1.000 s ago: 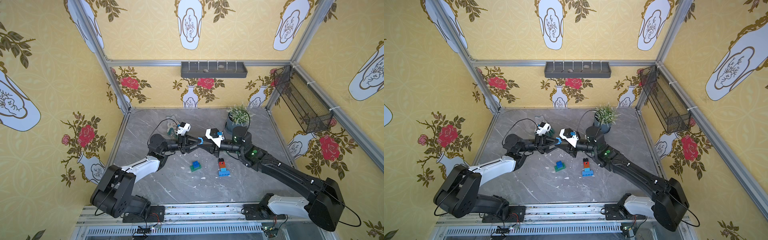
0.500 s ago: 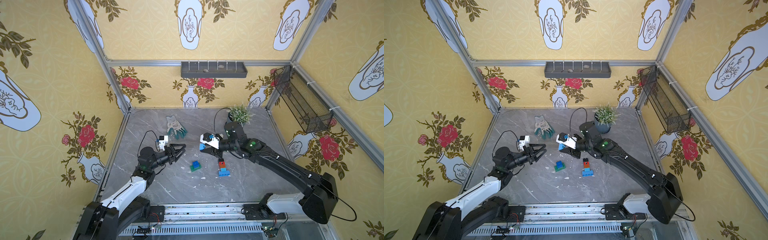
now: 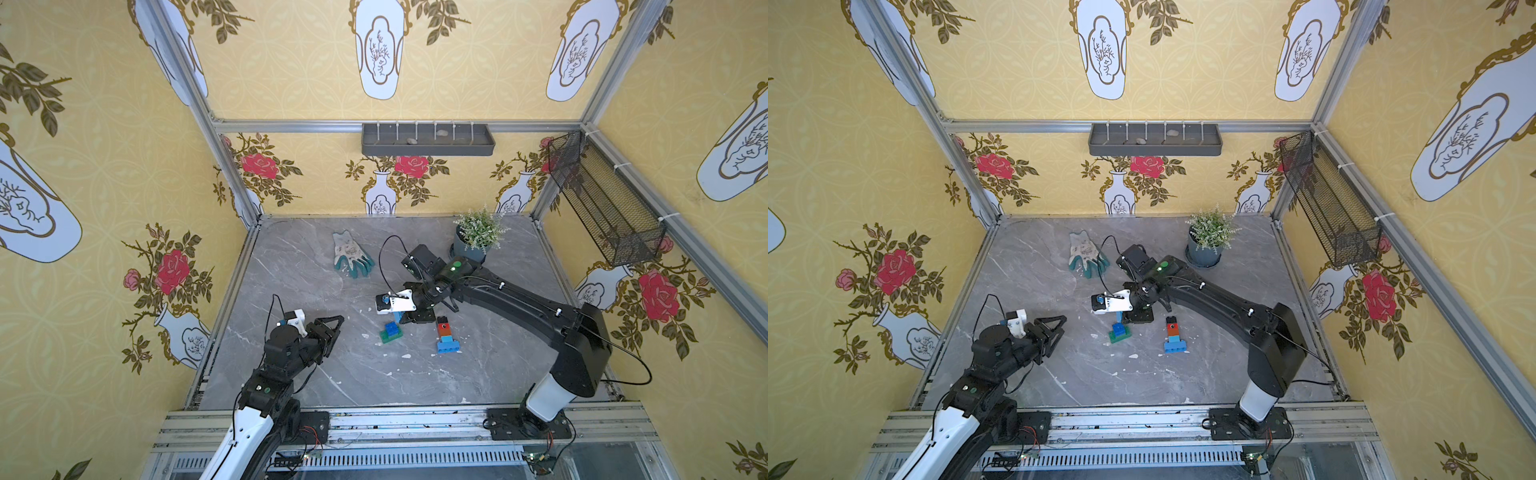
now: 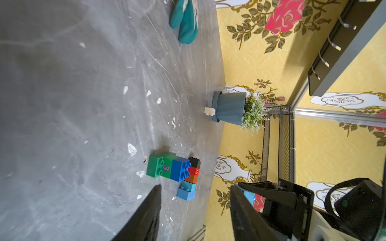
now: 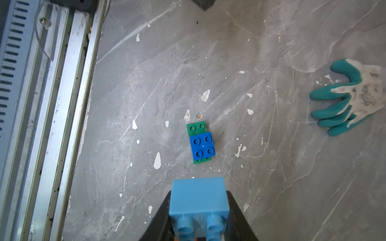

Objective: Assemble the number 1 with lego
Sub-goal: Assemble the lego brick with the lego brick.

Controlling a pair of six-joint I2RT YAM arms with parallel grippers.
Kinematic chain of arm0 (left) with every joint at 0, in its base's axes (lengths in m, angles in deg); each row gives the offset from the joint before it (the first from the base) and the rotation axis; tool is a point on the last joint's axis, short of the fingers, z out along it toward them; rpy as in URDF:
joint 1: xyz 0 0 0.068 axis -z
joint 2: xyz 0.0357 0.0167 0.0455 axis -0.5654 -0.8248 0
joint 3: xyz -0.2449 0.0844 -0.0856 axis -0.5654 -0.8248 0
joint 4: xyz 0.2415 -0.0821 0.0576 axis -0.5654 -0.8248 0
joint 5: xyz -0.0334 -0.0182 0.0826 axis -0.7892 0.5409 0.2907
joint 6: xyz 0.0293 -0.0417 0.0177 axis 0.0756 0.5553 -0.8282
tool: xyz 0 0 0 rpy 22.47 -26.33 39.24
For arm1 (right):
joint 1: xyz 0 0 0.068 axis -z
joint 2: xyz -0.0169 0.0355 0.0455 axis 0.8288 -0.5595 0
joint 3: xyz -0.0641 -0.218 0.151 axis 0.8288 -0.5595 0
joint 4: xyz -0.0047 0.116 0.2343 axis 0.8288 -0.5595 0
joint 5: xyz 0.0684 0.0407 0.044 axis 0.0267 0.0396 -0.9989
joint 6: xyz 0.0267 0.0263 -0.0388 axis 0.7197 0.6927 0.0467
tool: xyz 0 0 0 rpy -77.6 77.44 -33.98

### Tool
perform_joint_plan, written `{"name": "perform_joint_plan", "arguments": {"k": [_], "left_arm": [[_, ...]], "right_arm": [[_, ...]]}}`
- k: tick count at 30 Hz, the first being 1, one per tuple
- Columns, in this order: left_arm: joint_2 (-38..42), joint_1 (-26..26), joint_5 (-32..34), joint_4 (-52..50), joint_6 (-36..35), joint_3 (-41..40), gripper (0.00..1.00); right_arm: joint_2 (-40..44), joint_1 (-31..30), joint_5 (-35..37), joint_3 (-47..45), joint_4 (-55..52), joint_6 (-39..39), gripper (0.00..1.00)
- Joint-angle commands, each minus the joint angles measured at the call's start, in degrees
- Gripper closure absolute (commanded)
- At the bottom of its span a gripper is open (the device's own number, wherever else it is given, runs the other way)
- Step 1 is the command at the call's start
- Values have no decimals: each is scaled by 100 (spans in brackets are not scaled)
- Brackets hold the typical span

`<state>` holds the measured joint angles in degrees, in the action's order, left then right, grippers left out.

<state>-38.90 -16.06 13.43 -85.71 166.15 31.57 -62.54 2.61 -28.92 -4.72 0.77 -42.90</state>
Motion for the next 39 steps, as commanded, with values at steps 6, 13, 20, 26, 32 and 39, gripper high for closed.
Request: {"name": "perform_joint_plan", "arguments": {"k": [6,13,20,26,32,39], "left_arm": [[814,-12,761,-1863,-217,259,47],[809,-13,932,-2305,-648,645,46],[710,-10,944,-2451,-832,829,46],[691,-17,880,-2424,-825,821,47],[794,-11,880,-2528,-823,816,47],[847,-9,830,-2554,-805,793,47]], "right_arm": [[-860,-281,1033,768,-910,-220,77],[-1577,-522,1661,1293,-1283,-16,77],[-2046,-622,1890,1679,-1429,90,77],[-2304,-745,1893,1920,-1546,99,77],[-2454,-823,1964,2014,-1614,116,76],[-2581,-877,2055,2069,-1590,152,76]]}}
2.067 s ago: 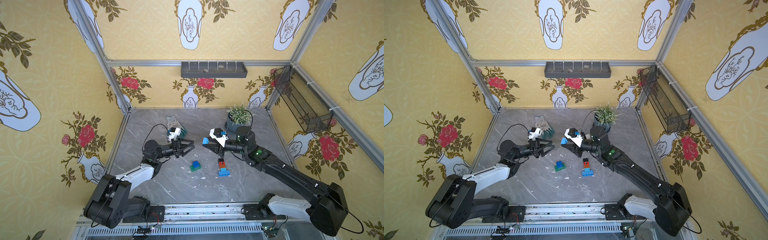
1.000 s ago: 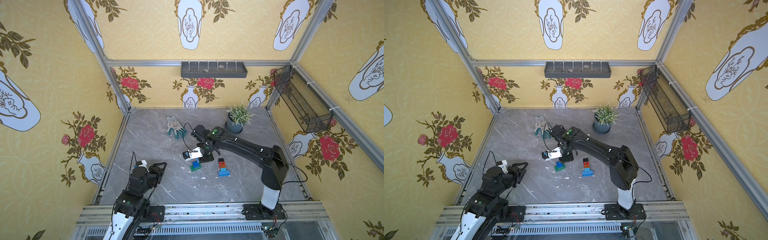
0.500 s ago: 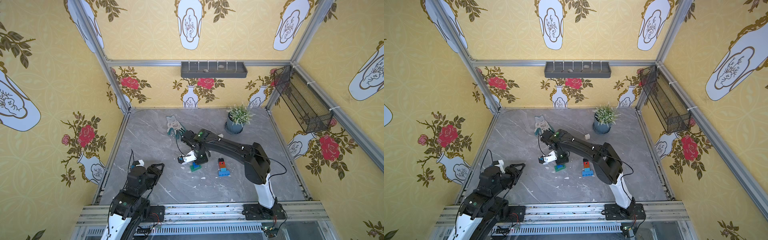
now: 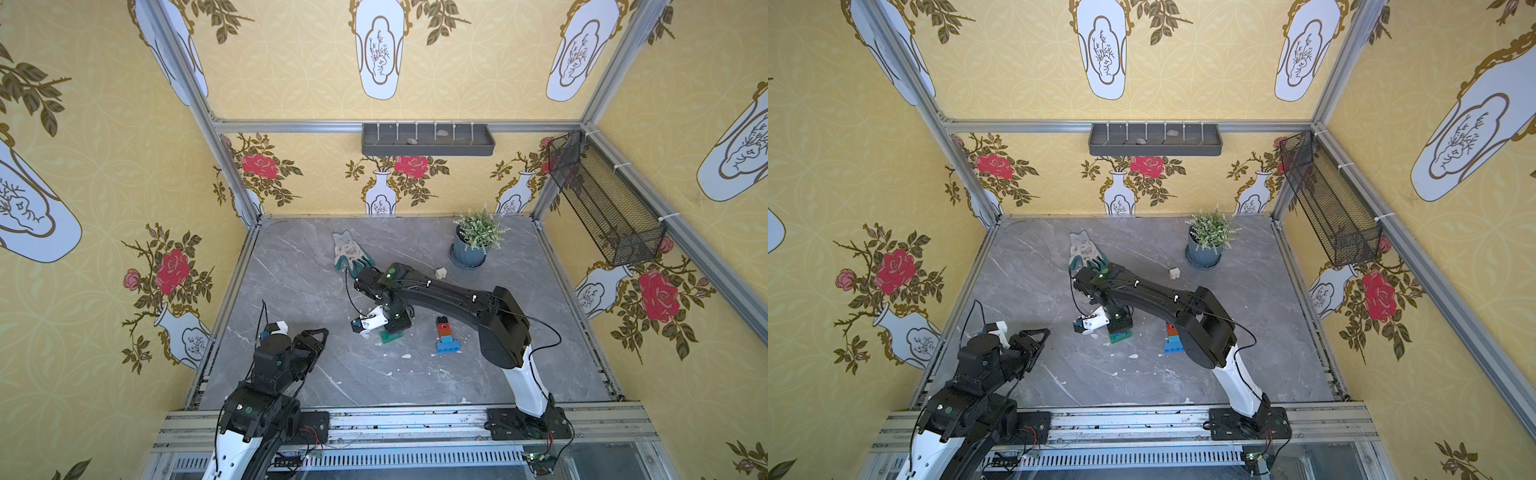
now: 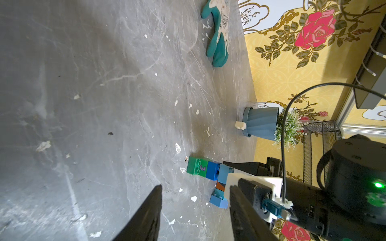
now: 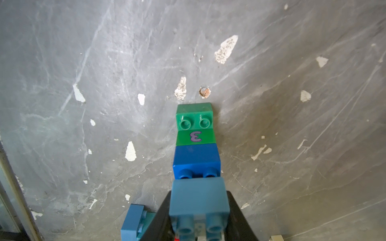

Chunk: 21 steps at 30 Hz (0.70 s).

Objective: Assemble the number 1 with lego
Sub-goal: Assemble the lego brick with the lego brick.

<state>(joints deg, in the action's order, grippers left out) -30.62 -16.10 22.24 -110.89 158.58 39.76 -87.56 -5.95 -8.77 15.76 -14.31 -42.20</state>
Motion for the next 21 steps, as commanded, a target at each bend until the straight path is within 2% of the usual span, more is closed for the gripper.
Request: {"name": "perform_joint_plan", "arguments": {"k": [1,21], "left_arm": [[20,-6,-49,-38,-51,-25,47],[38,-7,-98,-38,-12,-80,47]], "right_arm": [[-92,-26,40,35,-87,82,76],[-209,-134,9,-81,-162,55,72]]}}
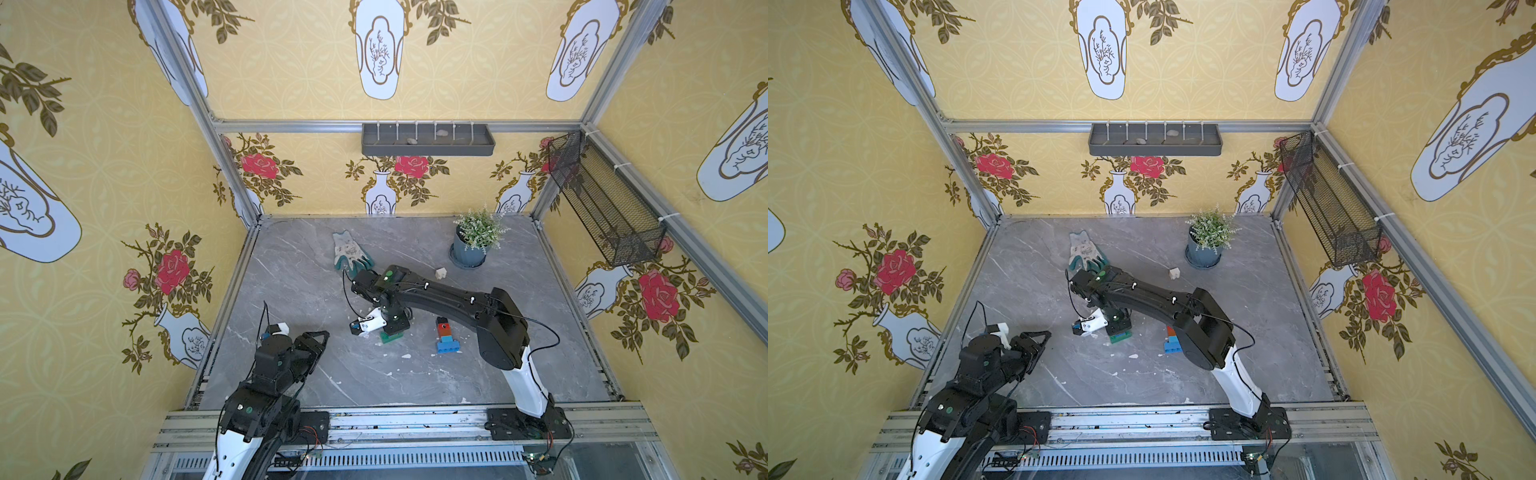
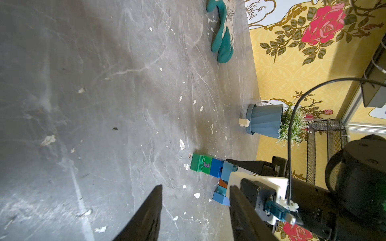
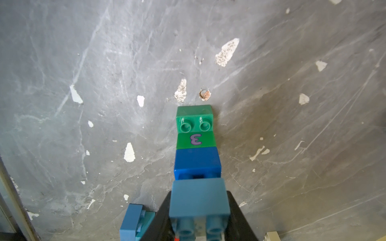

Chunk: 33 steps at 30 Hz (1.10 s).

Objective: Assemble the number 1 with lego
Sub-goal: Assemble the lego brick with the lego brick.

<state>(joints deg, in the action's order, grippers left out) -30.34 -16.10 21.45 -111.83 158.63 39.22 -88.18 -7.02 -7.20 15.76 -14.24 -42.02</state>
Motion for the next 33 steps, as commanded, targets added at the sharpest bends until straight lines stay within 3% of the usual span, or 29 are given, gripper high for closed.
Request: {"name": "perform_joint_plan", "arguments": {"k": [1,20,33], "left_arm": [[9,-5,-21,56,-20,-24,47],[-40,-5,-19,90,-19,-3,47],[-87,-5,-54,126,-28,-40,47]], "right_arm": [[-147,-28,-165,-73,-168,38,72],[-60,-55,-95,83,-3,47,47],[291,-46,-581,-104,227,17,35]]}}
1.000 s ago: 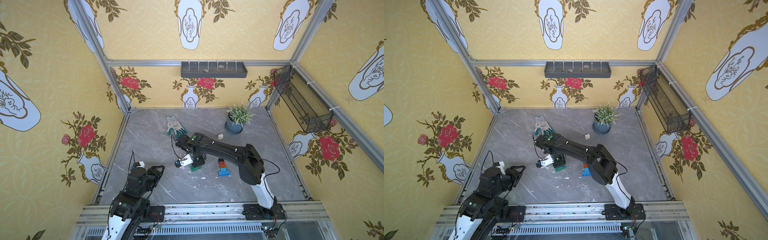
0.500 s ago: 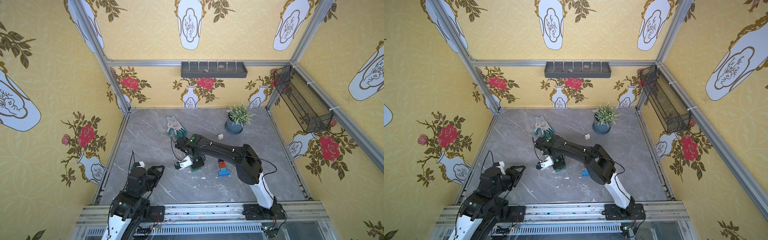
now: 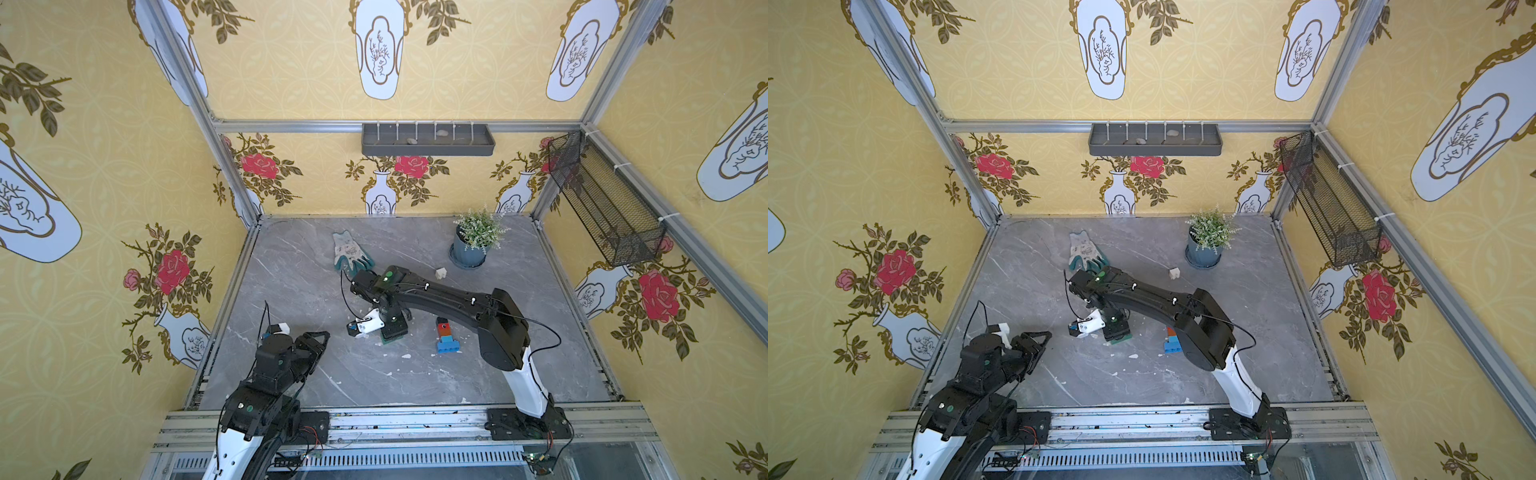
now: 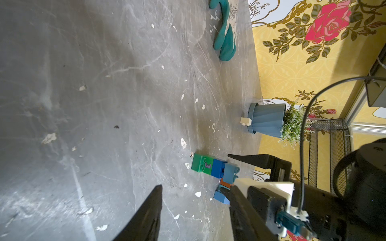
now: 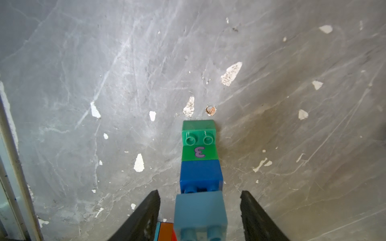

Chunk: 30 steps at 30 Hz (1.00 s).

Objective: Assemble the number 1 with lego
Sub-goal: Assemble the lego brick with the lego brick.

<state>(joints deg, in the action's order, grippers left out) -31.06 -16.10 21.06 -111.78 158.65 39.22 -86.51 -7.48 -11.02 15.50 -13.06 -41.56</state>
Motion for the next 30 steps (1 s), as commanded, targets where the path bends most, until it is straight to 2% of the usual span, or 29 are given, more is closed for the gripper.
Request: {"name": "perform_joint_plan", "arguments": {"k": [1,8,12,18,22,24,27,30], "left_arm": [[-11,-6,-14,121,-31,-34,47],[-187,-8,-62,258,-70,-34,46],[-516,-6,-209,532,-283,48,45],[-1538,-6,-680,1136,-1038,401,41],[-2370,-1,-1149,1292,-1545,795,41],[-2625,25,-1310,1401,-1610,876,41],[-2829,202,-1327,1614,-1578,899,41],[-3057,526,-1257,1876,-1445,871,40]], "right_arm": [[182,-8,-228,-141,186,-38,35],[775,-9,-880,-346,859,161,33],[1528,128,-1539,-816,1807,883,33],[2875,725,-1941,-2213,3630,3191,36],[3676,1145,-1694,-3142,4463,4994,40],[3886,1439,-1581,-3409,4518,6052,42],[3969,2030,-1835,-3643,4284,7480,45],[3789,2401,-2422,-3694,3945,8084,46]]}}
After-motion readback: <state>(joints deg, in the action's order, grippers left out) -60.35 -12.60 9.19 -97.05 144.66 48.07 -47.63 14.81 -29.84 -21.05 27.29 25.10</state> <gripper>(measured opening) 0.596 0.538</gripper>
